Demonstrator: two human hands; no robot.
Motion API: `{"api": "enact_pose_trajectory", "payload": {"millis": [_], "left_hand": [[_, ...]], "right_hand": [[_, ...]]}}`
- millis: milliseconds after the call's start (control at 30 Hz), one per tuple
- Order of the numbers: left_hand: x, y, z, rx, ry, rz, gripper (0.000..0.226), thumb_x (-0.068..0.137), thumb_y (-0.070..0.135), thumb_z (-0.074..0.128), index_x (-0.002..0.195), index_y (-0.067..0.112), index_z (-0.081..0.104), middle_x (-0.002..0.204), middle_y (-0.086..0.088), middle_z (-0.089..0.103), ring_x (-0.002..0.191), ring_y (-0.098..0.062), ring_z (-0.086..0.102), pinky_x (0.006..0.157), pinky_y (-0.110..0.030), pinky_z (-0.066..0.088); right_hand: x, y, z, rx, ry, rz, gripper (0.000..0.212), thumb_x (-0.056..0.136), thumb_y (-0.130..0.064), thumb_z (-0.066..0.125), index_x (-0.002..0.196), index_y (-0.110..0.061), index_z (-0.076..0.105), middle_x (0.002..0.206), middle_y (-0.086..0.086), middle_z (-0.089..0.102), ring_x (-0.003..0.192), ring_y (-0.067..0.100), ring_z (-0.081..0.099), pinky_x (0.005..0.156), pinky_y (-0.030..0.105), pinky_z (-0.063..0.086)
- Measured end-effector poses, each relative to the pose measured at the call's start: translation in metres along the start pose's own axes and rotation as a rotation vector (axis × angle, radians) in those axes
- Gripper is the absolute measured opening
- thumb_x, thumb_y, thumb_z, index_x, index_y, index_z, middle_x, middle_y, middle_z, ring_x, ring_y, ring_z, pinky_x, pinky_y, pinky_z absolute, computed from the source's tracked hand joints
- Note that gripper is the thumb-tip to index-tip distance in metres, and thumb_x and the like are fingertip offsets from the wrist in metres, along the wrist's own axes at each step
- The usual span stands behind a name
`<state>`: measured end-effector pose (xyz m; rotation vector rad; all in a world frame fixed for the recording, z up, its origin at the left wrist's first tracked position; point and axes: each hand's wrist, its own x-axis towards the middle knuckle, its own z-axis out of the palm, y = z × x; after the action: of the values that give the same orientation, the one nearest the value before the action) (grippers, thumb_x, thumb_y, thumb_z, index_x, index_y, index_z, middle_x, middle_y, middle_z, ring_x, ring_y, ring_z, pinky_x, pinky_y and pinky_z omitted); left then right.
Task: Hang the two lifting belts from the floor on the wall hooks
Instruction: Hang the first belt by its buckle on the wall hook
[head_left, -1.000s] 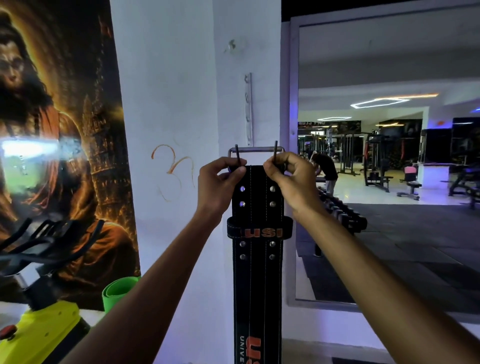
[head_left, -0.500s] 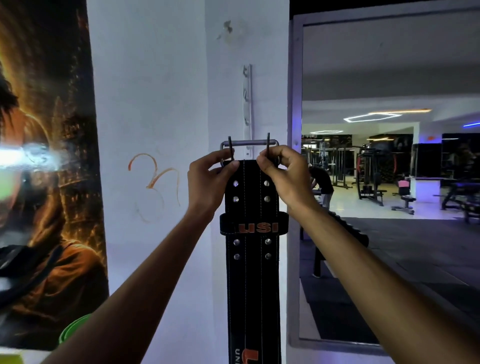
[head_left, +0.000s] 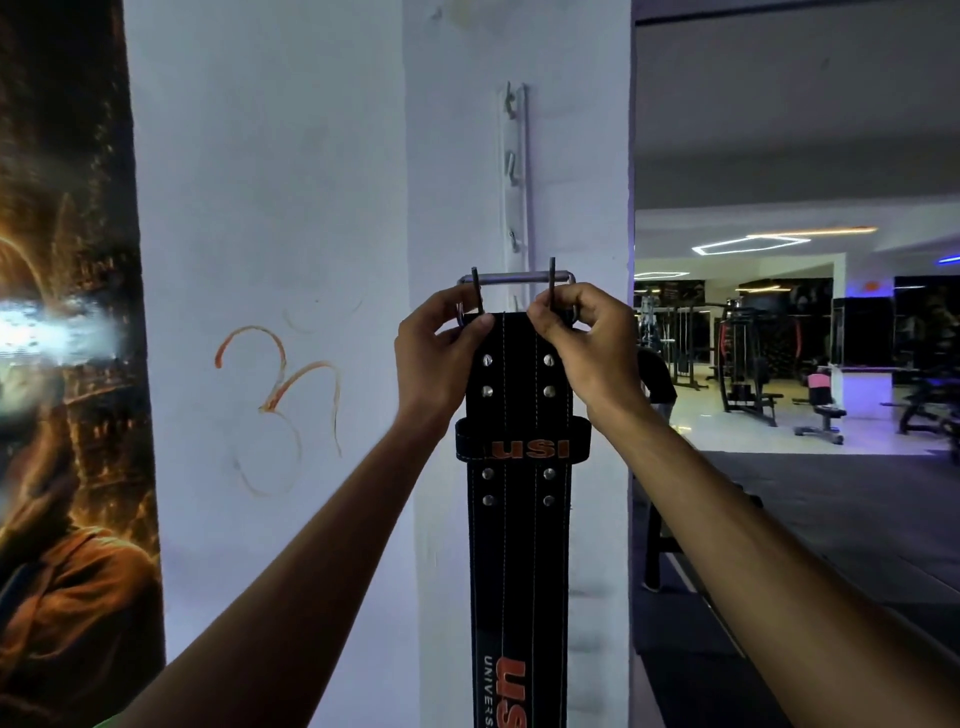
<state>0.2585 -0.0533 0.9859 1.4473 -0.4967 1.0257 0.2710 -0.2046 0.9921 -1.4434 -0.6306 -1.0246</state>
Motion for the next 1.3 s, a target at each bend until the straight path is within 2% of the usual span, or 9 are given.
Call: {"api": "enact_pose_trajectory", "payload": {"millis": [133,200,300,467,667,833,967,1067,1300], "left_hand": [[0.021,-0.022,0.013,-0.029,0.006,-0.046,0.022,0.086,0.002,0.072,0.107,0.008,0.071,0.108,-0.008,0.075,0.100,-0.015,0.072,0.078,-0.023,0.058],[0.025,-0.031,0.017,-0.058,0.023,-0.090,0.018,0.085,0.004,0.074,0.099,0.012,0.067,0.104,-0.011,0.075,0.095,-0.022,0.074,0.076,-0.029,0.060],[0.024,-0.042,0.019,-0.124,0.041,-0.216,0.028,0.085,0.010,0.076,0.103,0.017,0.055,0.096,-0.010,0.074,0.077,-0.021,0.073,0.067,-0.030,0.058],[0.026,-0.060,0.020,-0.116,0.030,-0.244,0.031,0.085,0.017,0.077,0.111,0.017,0.060,0.091,-0.014,0.077,0.079,-0.022,0.075,0.079,-0.043,0.060],[0.022,-0.069,0.022,-0.116,0.035,-0.200,0.022,0.086,0.023,0.076,0.105,0.014,0.068,0.093,-0.014,0.077,0.086,-0.027,0.077,0.077,-0.038,0.062],[0.019,-0.069,0.022,-0.103,0.045,-0.176,0.023,0.088,0.024,0.075,0.107,0.015,0.068,0.086,-0.009,0.076,0.072,-0.014,0.074,0.072,-0.032,0.060],[0.019,-0.068,0.020,-0.080,0.024,-0.179,0.023,0.087,0.029,0.075,0.107,0.017,0.070,0.088,-0.010,0.078,0.075,-0.016,0.076,0.081,-0.042,0.062],[0.015,-0.066,0.015,-0.075,0.000,-0.195,0.021,0.087,0.029,0.075,0.104,0.016,0.073,0.088,-0.009,0.078,0.083,-0.020,0.077,0.089,-0.050,0.061],[-0.016,-0.072,-0.009,-0.122,-0.128,-0.251,0.030,0.094,0.008,0.066,0.124,0.007,0.065,0.095,-0.008,0.076,0.083,-0.013,0.075,0.079,-0.026,0.062]], "right_hand": [[0.021,0.027,0.008,0.009,0.006,0.004,0.003,0.085,-0.018,0.074,0.085,-0.016,0.071,0.079,-0.008,0.070,0.080,0.005,0.064,0.076,0.023,0.051],[0.024,0.038,0.011,0.007,-0.010,0.023,0.003,0.086,-0.019,0.073,0.086,-0.018,0.071,0.079,-0.008,0.071,0.079,0.005,0.065,0.076,0.023,0.053],[0.022,0.055,0.014,-0.014,-0.030,0.032,0.007,0.090,-0.021,0.070,0.084,-0.025,0.069,0.078,-0.008,0.071,0.077,0.008,0.066,0.077,0.030,0.054],[0.016,0.073,0.015,-0.043,0.034,-0.010,0.010,0.099,-0.020,0.054,0.101,-0.017,0.064,0.084,0.004,0.074,0.081,0.022,0.071,0.076,0.038,0.056],[0.007,0.070,0.016,0.023,0.092,-0.016,0.027,0.098,-0.031,0.057,0.118,-0.018,0.045,0.079,0.021,0.071,0.069,0.040,0.065,0.053,0.039,0.050],[0.009,0.064,0.016,0.008,0.099,0.083,0.031,0.091,-0.026,0.067,0.116,-0.018,0.050,0.081,0.016,0.073,0.072,0.035,0.068,0.062,0.039,0.055],[0.012,0.058,0.019,-0.029,0.139,0.173,0.028,0.087,-0.029,0.067,0.110,-0.022,0.052,0.080,0.010,0.075,0.073,0.034,0.071,0.066,0.044,0.058],[0.007,0.057,0.020,-0.025,0.150,0.175,0.028,0.087,-0.026,0.068,0.111,-0.020,0.055,0.078,0.005,0.075,0.067,0.022,0.070,0.066,0.038,0.057],[-0.027,0.071,0.011,-0.028,0.126,0.093,0.044,0.088,-0.017,0.070,0.130,-0.019,0.054,0.119,0.005,0.066,0.104,0.016,0.068,0.087,0.029,0.058]]}}
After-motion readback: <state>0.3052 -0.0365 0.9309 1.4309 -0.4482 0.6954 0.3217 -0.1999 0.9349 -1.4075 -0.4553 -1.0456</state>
